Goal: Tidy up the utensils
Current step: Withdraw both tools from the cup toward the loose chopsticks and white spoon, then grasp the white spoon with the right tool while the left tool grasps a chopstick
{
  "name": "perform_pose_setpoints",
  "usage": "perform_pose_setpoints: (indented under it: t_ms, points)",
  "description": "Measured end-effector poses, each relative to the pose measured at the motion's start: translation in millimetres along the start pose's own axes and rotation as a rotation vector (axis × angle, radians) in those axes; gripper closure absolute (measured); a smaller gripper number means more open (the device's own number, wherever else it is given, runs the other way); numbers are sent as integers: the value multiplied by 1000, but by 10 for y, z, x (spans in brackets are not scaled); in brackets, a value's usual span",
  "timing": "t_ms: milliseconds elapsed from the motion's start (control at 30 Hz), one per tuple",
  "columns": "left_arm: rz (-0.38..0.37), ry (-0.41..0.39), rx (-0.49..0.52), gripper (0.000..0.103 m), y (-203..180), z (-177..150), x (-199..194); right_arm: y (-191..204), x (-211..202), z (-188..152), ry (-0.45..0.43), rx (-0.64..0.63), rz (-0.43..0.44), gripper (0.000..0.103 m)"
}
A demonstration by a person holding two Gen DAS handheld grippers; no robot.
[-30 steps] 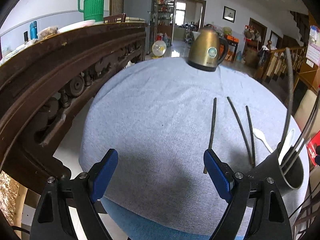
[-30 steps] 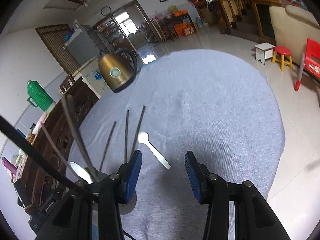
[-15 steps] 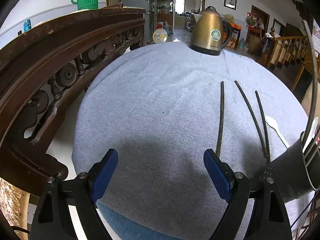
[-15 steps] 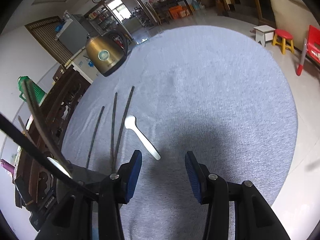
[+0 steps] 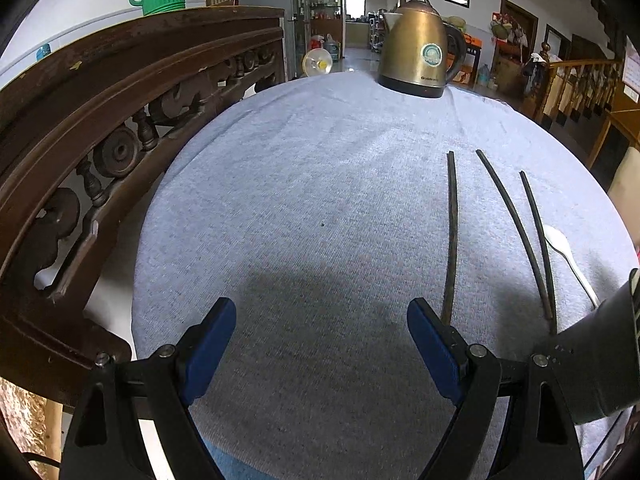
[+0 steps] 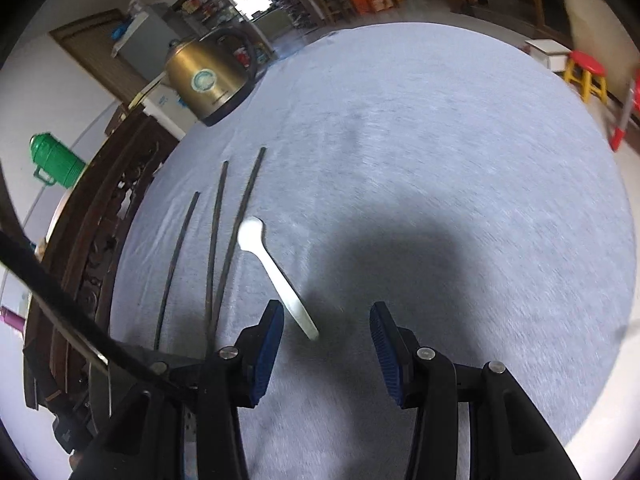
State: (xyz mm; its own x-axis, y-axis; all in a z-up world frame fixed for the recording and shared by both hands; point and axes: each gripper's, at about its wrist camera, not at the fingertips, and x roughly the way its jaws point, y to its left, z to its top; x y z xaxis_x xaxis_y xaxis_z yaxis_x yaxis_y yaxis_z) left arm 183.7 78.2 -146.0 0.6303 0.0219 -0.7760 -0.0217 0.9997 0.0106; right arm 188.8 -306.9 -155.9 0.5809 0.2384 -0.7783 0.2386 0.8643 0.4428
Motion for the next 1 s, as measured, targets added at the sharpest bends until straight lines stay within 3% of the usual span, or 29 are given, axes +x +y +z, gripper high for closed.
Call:
perform_pose_setpoints:
  t_ms: [400,667,900,1000]
  points:
    - [8,24,-2,15,18,27,109,489,629,413,125,-306,67,47]
    - [10,28,-7,15,61,47,138,643,865,621,159,-426,115,44]
    - [17,32,-1,15,52,73,144,839,974,632,159,-539,81,44]
    - [17,33,6,15,25,82,145,960,1009,578,163,-629,23,44]
